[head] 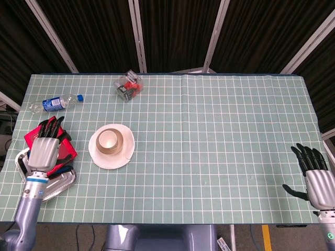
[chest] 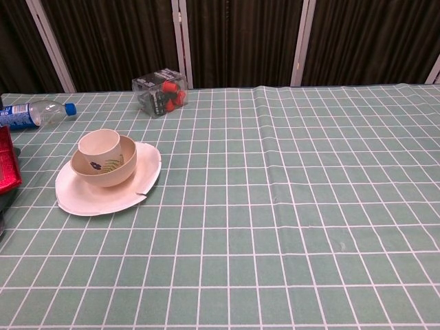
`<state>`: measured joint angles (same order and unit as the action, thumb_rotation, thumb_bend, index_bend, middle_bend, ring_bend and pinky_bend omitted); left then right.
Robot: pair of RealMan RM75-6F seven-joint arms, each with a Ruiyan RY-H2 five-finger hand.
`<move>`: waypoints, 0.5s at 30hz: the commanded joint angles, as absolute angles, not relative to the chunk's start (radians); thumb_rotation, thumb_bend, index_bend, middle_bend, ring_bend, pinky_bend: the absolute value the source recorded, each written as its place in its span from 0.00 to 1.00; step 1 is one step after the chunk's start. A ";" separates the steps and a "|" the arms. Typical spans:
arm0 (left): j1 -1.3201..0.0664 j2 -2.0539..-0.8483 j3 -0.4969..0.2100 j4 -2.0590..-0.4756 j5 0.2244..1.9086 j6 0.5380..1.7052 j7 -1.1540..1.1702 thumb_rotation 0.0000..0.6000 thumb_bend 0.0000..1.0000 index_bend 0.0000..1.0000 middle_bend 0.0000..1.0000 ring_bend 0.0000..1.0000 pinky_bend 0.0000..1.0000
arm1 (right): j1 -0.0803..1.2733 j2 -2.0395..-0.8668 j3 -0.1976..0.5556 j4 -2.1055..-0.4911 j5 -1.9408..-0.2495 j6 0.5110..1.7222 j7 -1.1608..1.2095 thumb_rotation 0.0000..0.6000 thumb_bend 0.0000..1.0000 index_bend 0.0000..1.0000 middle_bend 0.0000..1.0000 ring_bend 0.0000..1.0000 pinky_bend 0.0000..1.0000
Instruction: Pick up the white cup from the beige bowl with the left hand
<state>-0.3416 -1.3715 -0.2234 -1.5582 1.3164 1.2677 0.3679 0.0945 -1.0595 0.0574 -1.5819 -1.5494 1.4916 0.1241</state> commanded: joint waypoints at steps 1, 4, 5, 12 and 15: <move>-0.396 -1.416 -0.240 -1.525 1.266 1.207 0.420 1.00 0.18 0.46 0.00 0.00 0.00 | 0.092 -1.054 0.061 -1.582 -1.547 1.497 0.140 1.00 0.03 0.04 0.00 0.00 0.00; -0.421 -1.433 -0.240 -1.517 1.242 1.179 0.450 1.00 0.18 0.46 0.00 0.00 0.00 | 0.092 -1.049 0.064 -1.582 -1.541 1.496 0.151 1.00 0.03 0.04 0.00 0.00 0.00; -0.431 -1.441 -0.241 -1.514 1.232 1.170 0.462 1.00 0.18 0.46 0.00 0.00 0.00 | 0.092 -1.048 0.065 -1.582 -1.539 1.495 0.155 1.00 0.03 0.04 0.00 0.00 0.00; -0.492 -1.503 -0.250 -1.472 1.185 1.134 0.509 1.00 0.21 0.48 0.00 0.00 0.00 | 0.090 -1.038 0.068 -1.585 -1.539 1.500 0.184 1.00 0.03 0.04 0.00 0.00 0.00; -0.520 -1.530 -0.251 -1.438 1.185 1.120 0.510 1.00 0.22 0.49 0.00 0.00 0.00 | 0.090 -1.034 0.069 -1.583 -1.538 1.500 0.197 1.00 0.03 0.04 0.00 0.00 0.00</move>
<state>-0.5013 -1.5132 -0.2488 -1.4581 1.1867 1.1313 0.5067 0.0899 -1.0357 0.0682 -1.5833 -1.5386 1.5002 0.1952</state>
